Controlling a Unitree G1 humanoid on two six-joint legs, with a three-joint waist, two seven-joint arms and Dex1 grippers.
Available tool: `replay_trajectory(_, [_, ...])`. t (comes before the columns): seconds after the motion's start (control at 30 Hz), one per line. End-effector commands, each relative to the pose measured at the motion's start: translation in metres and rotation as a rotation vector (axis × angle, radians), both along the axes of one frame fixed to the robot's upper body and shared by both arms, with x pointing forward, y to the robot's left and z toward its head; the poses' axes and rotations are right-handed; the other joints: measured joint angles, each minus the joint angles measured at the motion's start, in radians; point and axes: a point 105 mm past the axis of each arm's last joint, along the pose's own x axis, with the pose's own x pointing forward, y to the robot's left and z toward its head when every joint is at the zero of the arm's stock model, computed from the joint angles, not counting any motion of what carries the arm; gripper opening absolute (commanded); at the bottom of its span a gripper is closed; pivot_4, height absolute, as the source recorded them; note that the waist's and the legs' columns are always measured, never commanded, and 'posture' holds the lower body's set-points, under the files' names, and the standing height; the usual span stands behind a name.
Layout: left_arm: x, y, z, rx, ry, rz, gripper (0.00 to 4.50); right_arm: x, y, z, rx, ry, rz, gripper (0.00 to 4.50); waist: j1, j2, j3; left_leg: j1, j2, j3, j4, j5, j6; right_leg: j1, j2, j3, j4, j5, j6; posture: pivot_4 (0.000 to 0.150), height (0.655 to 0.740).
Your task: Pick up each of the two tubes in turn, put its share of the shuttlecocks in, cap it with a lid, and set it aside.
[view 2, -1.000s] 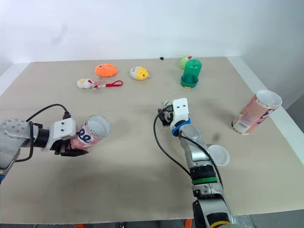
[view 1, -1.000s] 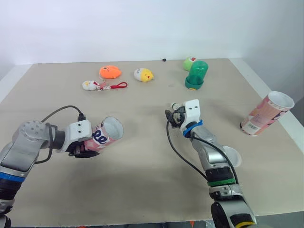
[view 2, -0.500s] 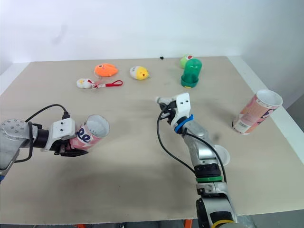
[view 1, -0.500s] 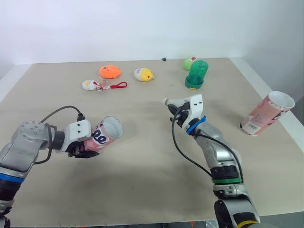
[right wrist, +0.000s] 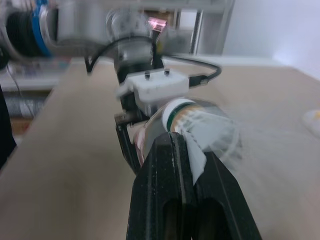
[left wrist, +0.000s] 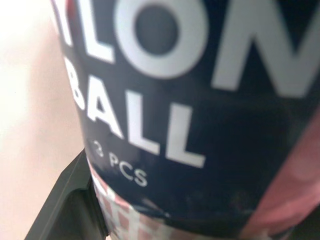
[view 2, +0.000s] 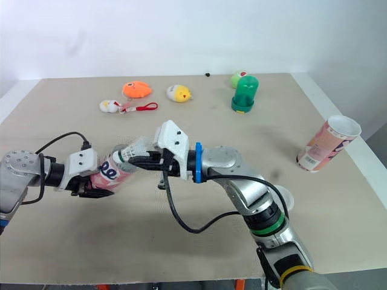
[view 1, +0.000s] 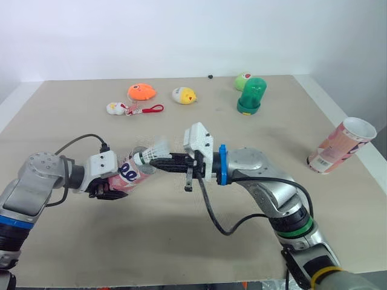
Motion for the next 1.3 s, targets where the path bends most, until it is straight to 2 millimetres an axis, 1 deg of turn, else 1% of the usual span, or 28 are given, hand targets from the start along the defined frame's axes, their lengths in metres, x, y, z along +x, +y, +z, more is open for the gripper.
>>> replay_trajectory(0.03, [-0.005, -0.007, -0.011, -0.004, 0.033, -0.016, 3.02, -0.006, 0.006, 0.015, 0.034, -0.036, 0.041, 1.02, 0.0, 0.0, 0.0, 0.0, 0.0, 0.0, 0.0, 0.0, 0.0, 0.0, 0.0, 0.0, 0.0, 0.0, 0.0, 0.15, 0.74])
replay_trajectory(0.1, [-0.006, -0.006, -0.011, -0.005, 0.033, -0.011, 3.02, -0.006, 0.005, 0.018, 0.043, -0.035, 0.041, 1.93, 0.0, 0.0, 0.0, -0.001, 0.0, 0.0, 0.0, 0.0, 0.0, 0.0, 0.0, 0.0, 0.0, 0.0, 0.0, 0.15, 0.74])
replay_trajectory(0.17, [-0.007, -0.006, -0.012, -0.006, 0.034, -0.008, 3.02, -0.006, 0.003, 0.022, 0.06, -0.024, 0.043, 2.62, 0.0, 0.0, 0.0, 0.0, 0.0, 0.0, 0.0, 0.0, 0.0, 0.0, -0.001, 0.0, 0.0, 0.0, 0.001, 0.15, 0.74])
replay_trajectory(0.23, [-0.007, -0.006, -0.012, -0.007, 0.035, -0.006, 3.02, -0.006, -0.001, 0.028, 0.081, -0.014, 0.043, 3.44, 0.0, 0.0, 0.0, 0.0, -0.001, 0.0, 0.0, 0.0, 0.0, 0.0, -0.001, 0.0, 0.0, 0.0, 0.001, 0.15, 0.74])
replay_trajectory(0.33, [-0.008, -0.006, -0.013, -0.009, 0.035, -0.003, 3.02, 0.004, -0.012, 0.041, 0.1, -0.017, 0.019, 3.44, 0.0, 0.0, 0.0, 0.0, -0.001, 0.0, 0.0, 0.0, 0.0, 0.0, -0.001, 0.0, 0.0, 0.0, 0.001, 0.15, 0.74])
replay_trajectory(0.37, [-0.008, -0.006, -0.013, -0.009, 0.036, -0.002, 3.02, 0.007, -0.015, 0.043, 0.092, -0.022, 0.013, 3.01, 0.0, 0.0, 0.0, 0.0, -0.001, 0.0, 0.0, 0.0, 0.0, 0.0, -0.001, 0.0, 0.0, 0.0, 0.001, 0.15, 0.74])
replay_trajectory(0.4, [-0.008, -0.006, -0.013, -0.009, 0.036, -0.003, 3.02, 0.01, -0.017, 0.044, 0.084, -0.024, 0.011, 2.77, 0.0, 0.0, 0.0, 0.0, -0.001, 0.0, 0.0, 0.0, 0.0, 0.0, -0.001, 0.0, 0.0, 0.0, 0.001, 0.15, 0.74])
replay_trajectory(0.47, [-0.007, -0.006, -0.014, -0.01, 0.036, -0.004, 3.02, 0.014, -0.017, 0.041, 0.05, -0.029, 0.021, 2.04, 0.0, 0.0, 0.0, 0.0, 0.0, 0.0, 0.0, 0.0, 0.0, 0.0, -0.001, -0.001, 0.0, 0.0, 0.001, 0.15, 0.74])
replay_trajectory(0.53, [-0.006, -0.007, -0.014, -0.01, 0.036, -0.007, 3.02, 0.018, -0.011, 0.032, -0.013, -0.051, 0.042, 1.11, 0.0, 0.0, 0.0, 0.0, 0.0, 0.0, 0.0, 0.0, 0.0, 0.0, -0.001, -0.001, 0.0, 0.0, 0.0, 0.15, 0.74])
replay_trajectory(0.57, [-0.006, -0.01, -0.013, -0.014, 0.033, -0.015, 3.02, 0.02, -0.003, 0.022, -0.063, -0.064, 0.059, 0.55, 0.0, 0.0, 0.0, 0.0, 0.0, 0.0, 0.0, 0.0, 0.0, 0.0, -0.001, -0.001, 0.0, 0.0, 0.0, 0.15, 0.74])
replay_trajectory(0.6, [-0.005, -0.012, -0.012, -0.017, 0.031, -0.022, 3.02, 0.02, 0.004, 0.013, -0.108, -0.078, 0.079, 0.17, 0.0, 0.0, 0.0, 0.0, 0.0, 0.0, 0.0, 0.0, 0.0, 0.0, -0.001, -0.001, 0.0, 0.0, 0.0, 0.15, 0.74])
replay_trajectory(0.63, [-0.005, -0.014, -0.012, -0.019, 0.03, -0.026, 3.02, 0.02, 0.008, 0.006, -0.137, -0.089, 0.093, 0.07, 0.0, 0.0, 0.0, 0.0, -0.001, 0.0, 0.0, 0.0, 0.0, 0.0, -0.001, -0.001, 0.0, 0.0, 0.0, 0.15, 0.74])
replay_trajectory(0.73, [-0.005, -0.014, -0.012, -0.014, 0.03, -0.032, 3.02, 0.021, 0.027, -0.006, -0.195, -0.138, 0.128, 0.07, 0.0, 0.0, 0.0, 0.0, -0.001, 0.0, 0.0, 0.0, 0.0, 0.0, -0.001, -0.001, 0.0, 0.0, 0.0, 0.15, 0.74])
replay_trajectory(0.83, [-0.005, -0.013, -0.012, -0.01, 0.032, -0.035, 3.02, 0.021, 0.041, -0.015, -0.242, -0.2, 0.15, 0.07, 0.0, -0.001, -0.001, -0.001, -0.001, 0.0, 0.0, 0.0, 0.0, 0.0, -0.001, 0.0, 0.0, -0.001, 0.001, 0.15, 0.74])
replay_trajectory(0.9, [-0.005, -0.013, -0.012, -0.01, 0.032, -0.034, 3.02, 0.019, 0.055, -0.016, -0.245, -0.233, 0.17, 0.07, 0.0, -0.001, -0.001, -0.001, -0.001, 0.0, 0.0, 0.0, 0.0, 0.0, -0.002, -0.001, 0.0, -0.001, 0.002, 0.15, 0.74])
replay_trajectory(0.97, [-0.006, -0.013, -0.013, -0.01, 0.033, -0.035, 3.02, 0.016, 0.067, -0.012, -0.232, -0.261, 0.185, 0.07, -0.001, -0.001, -0.001, 0.0, -0.001, 0.0, 0.0, 0.0, 0.0, 0.0, -0.002, 0.0, 0.0, -0.001, 0.002, 0.15, 0.74])
replay_trajectory(1.03, [-0.007, -0.014, -0.013, -0.011, 0.034, -0.035, 3.02, 0.012, 0.073, -0.008, -0.213, -0.27, 0.206, 0.07, -0.001, -0.001, -0.001, 0.0, -0.001, 0.0, 0.0, 0.0, 0.0, 0.0, -0.001, -0.001, 0.001, -0.001, 0.001, 0.15, 0.74])
replay_trajectory(1.1, [-0.007, -0.015, -0.013, -0.012, 0.034, -0.035, 3.02, 0.01, 0.073, -0.002, -0.189, -0.27, 0.216, 0.07, -0.001, -0.001, -0.001, 0.001, 0.0, 0.0, 0.0, 0.0, 0.0, 0.0, -0.001, -0.001, 0.001, -0.001, 0.001, 0.15, 0.74])
replay_trajectory(1.17, [-0.008, -0.014, -0.013, -0.012, 0.035, -0.033, 3.02, 0.009, 0.069, 0.006, -0.16, -0.261, 0.222, 0.07, -0.001, -0.002, -0.001, 0.0, 0.0, 0.0, 0.0, 0.0, 0.0, 0.0, 0.0, -0.001, 0.002, -0.001, 0.0, 0.15, 0.74])
replay_trajectory(1.3, [-0.009, -0.012, -0.013, -0.009, 0.033, -0.027, 3.02, 0.011, 0.044, 0.029, -0.096, -0.226, 0.213, 0.07, 0.0, -0.002, 0.0, 0.0, 0.0, -0.001, 0.0, 0.0, 0.0, 0.0, -0.001, -0.001, 0.002, -0.001, 0.0, 0.15, 0.74])
